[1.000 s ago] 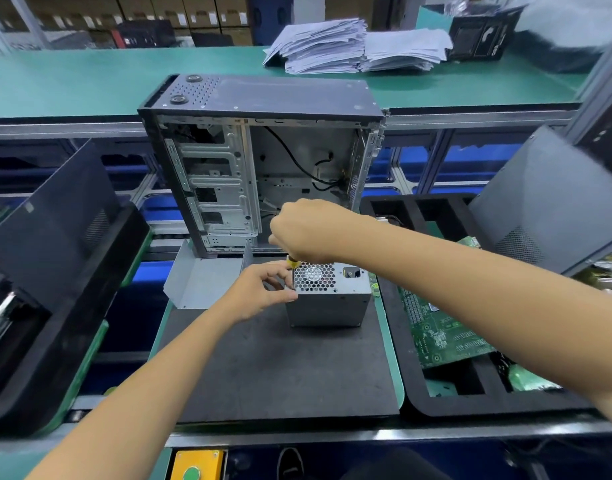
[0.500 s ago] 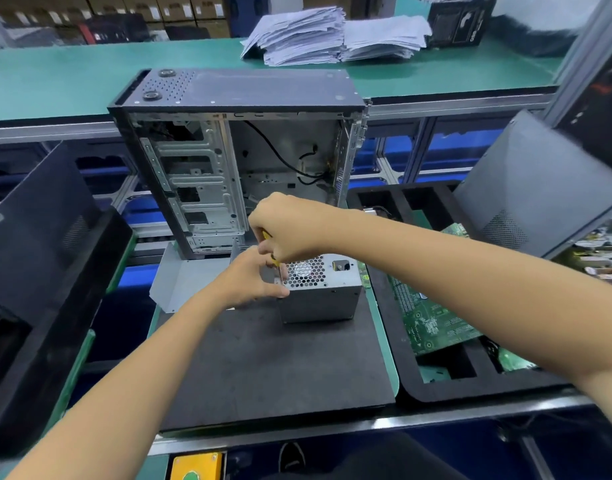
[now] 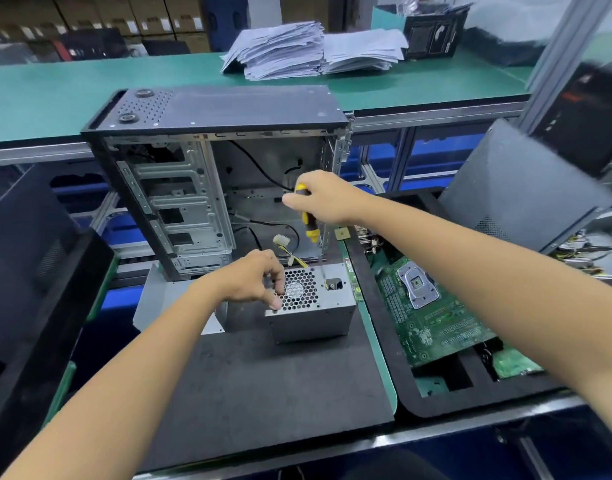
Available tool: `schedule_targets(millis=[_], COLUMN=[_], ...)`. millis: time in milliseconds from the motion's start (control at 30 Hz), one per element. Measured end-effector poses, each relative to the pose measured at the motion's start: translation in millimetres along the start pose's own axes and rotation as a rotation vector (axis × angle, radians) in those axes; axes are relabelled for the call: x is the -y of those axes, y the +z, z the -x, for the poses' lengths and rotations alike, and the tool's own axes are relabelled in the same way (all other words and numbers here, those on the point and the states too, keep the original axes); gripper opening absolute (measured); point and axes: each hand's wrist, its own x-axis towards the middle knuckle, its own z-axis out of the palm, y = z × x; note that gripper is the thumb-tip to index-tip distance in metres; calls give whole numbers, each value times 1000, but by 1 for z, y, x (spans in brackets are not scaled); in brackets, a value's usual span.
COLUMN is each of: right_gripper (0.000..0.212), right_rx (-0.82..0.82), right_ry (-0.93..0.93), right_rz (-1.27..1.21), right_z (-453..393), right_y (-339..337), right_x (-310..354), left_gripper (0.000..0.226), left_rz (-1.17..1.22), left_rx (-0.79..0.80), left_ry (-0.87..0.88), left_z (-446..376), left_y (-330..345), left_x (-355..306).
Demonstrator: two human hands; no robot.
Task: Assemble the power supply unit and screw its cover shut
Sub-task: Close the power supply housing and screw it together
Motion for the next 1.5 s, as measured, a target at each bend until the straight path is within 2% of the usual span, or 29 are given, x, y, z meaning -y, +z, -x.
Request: schedule_targets(millis=[67, 133, 233, 333, 467, 567, 667, 900, 1000, 1133, 1300, 1433, 1500], right_gripper=[21, 15, 14, 21, 20, 19, 30, 39, 30, 36, 33, 31, 23], right_rx=[29, 44, 50, 51, 20, 31, 68, 191, 220, 286, 371, 483, 570], right_ry=[59, 115, 187, 259, 385, 464, 526, 586, 567, 532, 465, 402, 335], right_rz=[-51, -35, -3, 29, -14, -40, -80, -139, -93, -75, -18, 77, 181], right_z=[-3, -3, -4, -1, 9, 14, 20, 22, 22, 24, 35, 45, 50], right_y=[-5, -7, -3, 4, 4, 2, 0, 16, 27, 44, 49, 50, 51], right_x=[-16, -30, -53, -75, -106, -132, -166, -243, -262, -272, -276, -274, -270], left_gripper=[22, 21, 24, 17, 30, 18, 15, 10, 13, 12, 11, 6, 7], left_rz=[-62, -51, -95, -66, 86, 6, -50, -194, -210, -244, -314, -299, -279], left_rx=[35, 5, -180, -242, -264, -294, -301, -155, -127, -45, 92, 103, 107], left_ry=[1, 5, 5, 56, 117, 126, 111, -42, -132, -228, -274, -287, -294], left_z=[-10, -22, -42, -60, -82, -100, -115, -164, -182, -198, -203, -195, -188], left_y=[-5, -2, 23, 47, 55, 61, 71, 81, 85, 103, 138, 158, 167], left_x=[-4, -15, -39, -61, -88, -101, -107, -124, -126, -134, -146, -151, -152])
